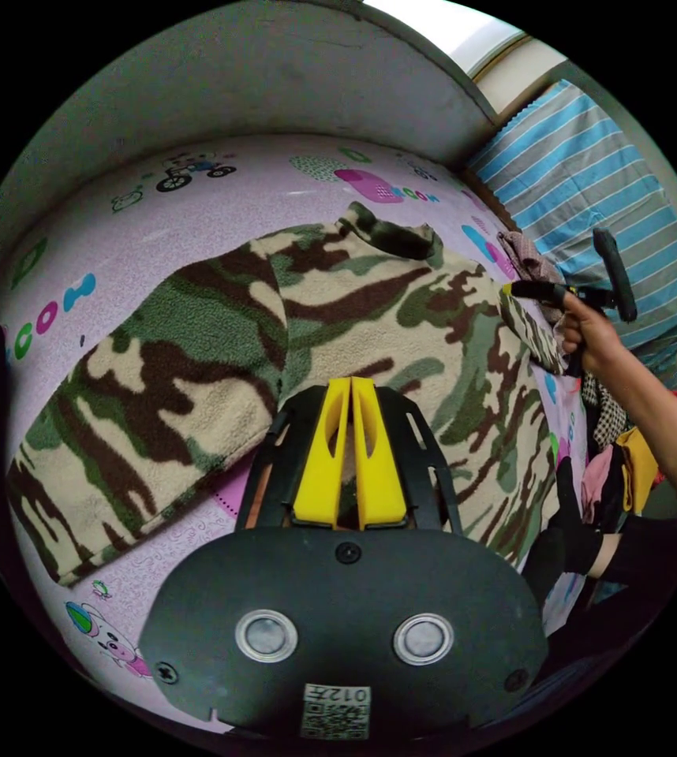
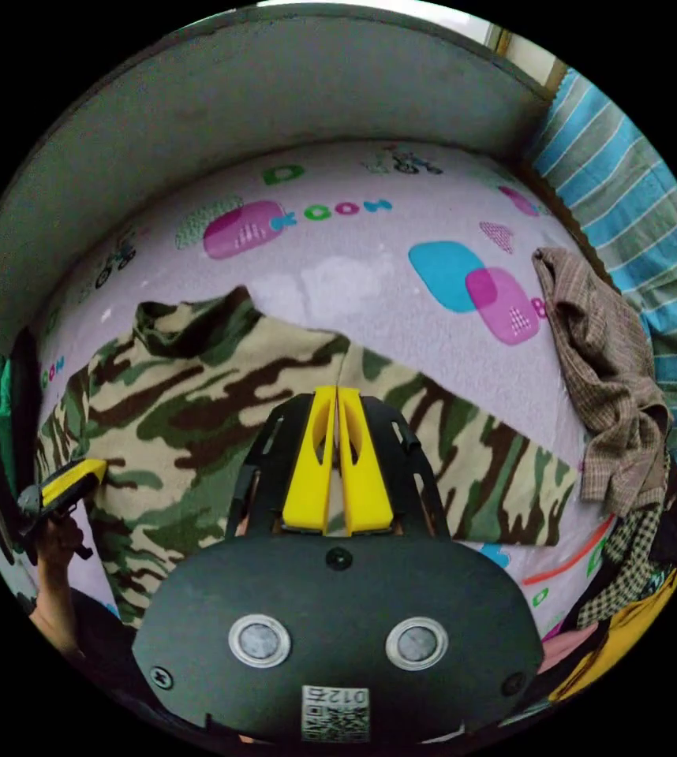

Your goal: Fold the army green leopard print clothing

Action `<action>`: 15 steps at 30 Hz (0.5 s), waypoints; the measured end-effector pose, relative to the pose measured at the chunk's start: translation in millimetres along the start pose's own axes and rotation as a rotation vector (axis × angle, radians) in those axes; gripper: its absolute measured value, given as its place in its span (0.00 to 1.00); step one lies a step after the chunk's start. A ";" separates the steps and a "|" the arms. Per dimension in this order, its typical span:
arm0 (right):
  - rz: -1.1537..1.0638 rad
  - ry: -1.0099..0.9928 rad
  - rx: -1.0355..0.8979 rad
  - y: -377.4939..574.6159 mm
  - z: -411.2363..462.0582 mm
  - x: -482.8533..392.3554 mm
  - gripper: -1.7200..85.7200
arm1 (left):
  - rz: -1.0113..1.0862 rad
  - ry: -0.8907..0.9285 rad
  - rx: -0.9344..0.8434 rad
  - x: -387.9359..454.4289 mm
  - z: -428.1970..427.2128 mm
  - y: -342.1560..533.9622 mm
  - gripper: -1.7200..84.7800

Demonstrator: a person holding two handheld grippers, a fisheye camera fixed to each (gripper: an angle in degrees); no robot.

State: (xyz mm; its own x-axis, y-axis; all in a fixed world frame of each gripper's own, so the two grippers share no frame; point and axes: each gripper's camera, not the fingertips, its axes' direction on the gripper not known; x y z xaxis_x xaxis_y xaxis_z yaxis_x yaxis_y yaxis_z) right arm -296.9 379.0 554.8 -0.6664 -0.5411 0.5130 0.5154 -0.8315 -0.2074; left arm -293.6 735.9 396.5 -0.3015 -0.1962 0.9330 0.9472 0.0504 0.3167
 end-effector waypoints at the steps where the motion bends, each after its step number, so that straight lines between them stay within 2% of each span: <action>1: 0.005 -0.023 0.018 -7.6 2.3 -0.3 0.01 | 0.005 -0.006 0.001 0.8 -0.6 0.5 0.02; 7: 0.132 -0.043 -0.027 -31.8 34.4 7.3 0.01 | 0.004 0.002 0.002 -0.7 -3.7 2.8 0.02; 11: 0.096 -0.055 -0.011 -38.8 40.2 6.2 0.01 | 0.005 -0.003 0.000 0.4 -6.0 3.8 0.02; 15: 0.117 -0.080 -0.089 -45.9 38.6 7.8 0.01 | 0.020 -0.023 0.002 4.5 -9.3 5.5 0.02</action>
State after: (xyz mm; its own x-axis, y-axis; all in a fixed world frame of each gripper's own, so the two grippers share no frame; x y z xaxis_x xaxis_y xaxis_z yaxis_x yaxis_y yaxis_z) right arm -304.9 417.8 600.4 -0.5578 -0.6257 0.5453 0.5344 -0.7735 -0.3408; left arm -288.8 726.2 400.9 -0.2849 -0.1725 0.9429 0.9528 0.0563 0.2982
